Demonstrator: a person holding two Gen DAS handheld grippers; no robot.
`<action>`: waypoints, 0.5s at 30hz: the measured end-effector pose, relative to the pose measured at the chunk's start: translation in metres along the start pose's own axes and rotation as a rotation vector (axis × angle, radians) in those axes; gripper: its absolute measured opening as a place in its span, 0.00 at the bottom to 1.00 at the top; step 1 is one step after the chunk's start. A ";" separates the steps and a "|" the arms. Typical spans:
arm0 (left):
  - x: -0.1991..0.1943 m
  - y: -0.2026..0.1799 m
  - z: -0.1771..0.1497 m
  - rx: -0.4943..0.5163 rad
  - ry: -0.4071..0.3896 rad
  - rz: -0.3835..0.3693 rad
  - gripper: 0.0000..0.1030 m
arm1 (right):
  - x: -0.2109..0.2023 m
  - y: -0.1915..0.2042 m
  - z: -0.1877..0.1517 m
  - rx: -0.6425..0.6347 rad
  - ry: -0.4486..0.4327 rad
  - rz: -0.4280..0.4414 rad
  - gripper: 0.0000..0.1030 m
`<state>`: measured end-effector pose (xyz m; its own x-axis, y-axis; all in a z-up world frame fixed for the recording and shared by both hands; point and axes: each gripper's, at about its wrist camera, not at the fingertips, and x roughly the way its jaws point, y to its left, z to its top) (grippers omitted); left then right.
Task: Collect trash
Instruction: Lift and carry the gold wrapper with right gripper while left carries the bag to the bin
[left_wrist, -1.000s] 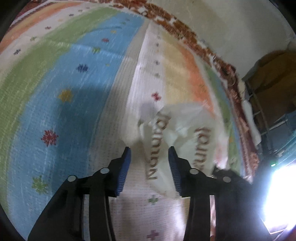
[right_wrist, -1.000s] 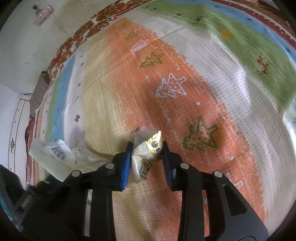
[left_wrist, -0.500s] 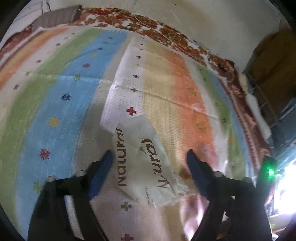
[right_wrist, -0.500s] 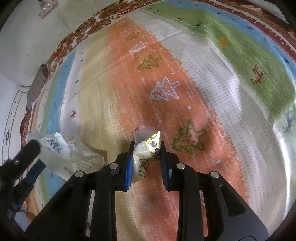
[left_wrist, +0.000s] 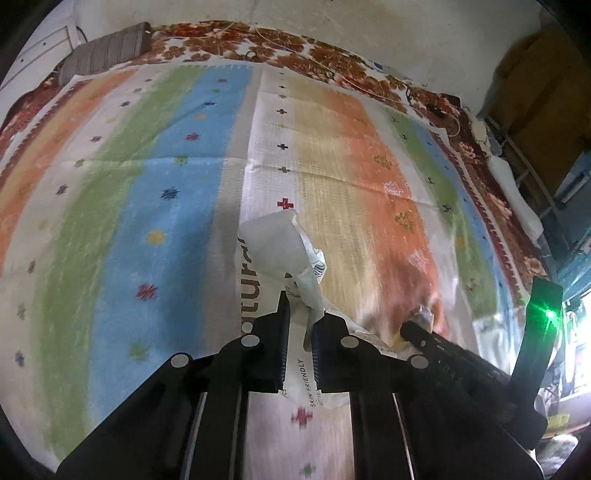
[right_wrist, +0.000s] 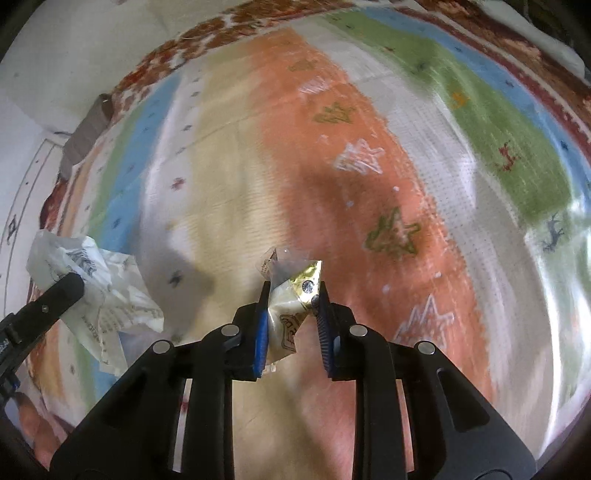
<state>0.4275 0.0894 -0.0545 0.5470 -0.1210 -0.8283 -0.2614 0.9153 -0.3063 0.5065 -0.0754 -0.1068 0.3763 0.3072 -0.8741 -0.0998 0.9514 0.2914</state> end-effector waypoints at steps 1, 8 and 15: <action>-0.005 -0.001 -0.001 0.004 0.000 0.001 0.09 | -0.007 0.005 -0.002 -0.021 -0.008 0.002 0.20; -0.064 0.010 -0.026 0.046 -0.042 -0.004 0.09 | -0.054 0.030 -0.029 -0.136 -0.013 0.047 0.19; -0.115 0.019 -0.054 0.067 -0.086 -0.043 0.09 | -0.114 0.043 -0.065 -0.214 -0.047 0.124 0.19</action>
<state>0.3167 0.1003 0.0102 0.6237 -0.1298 -0.7708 -0.1840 0.9340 -0.3062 0.3995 -0.0674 -0.0201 0.3912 0.4253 -0.8161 -0.3391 0.8910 0.3017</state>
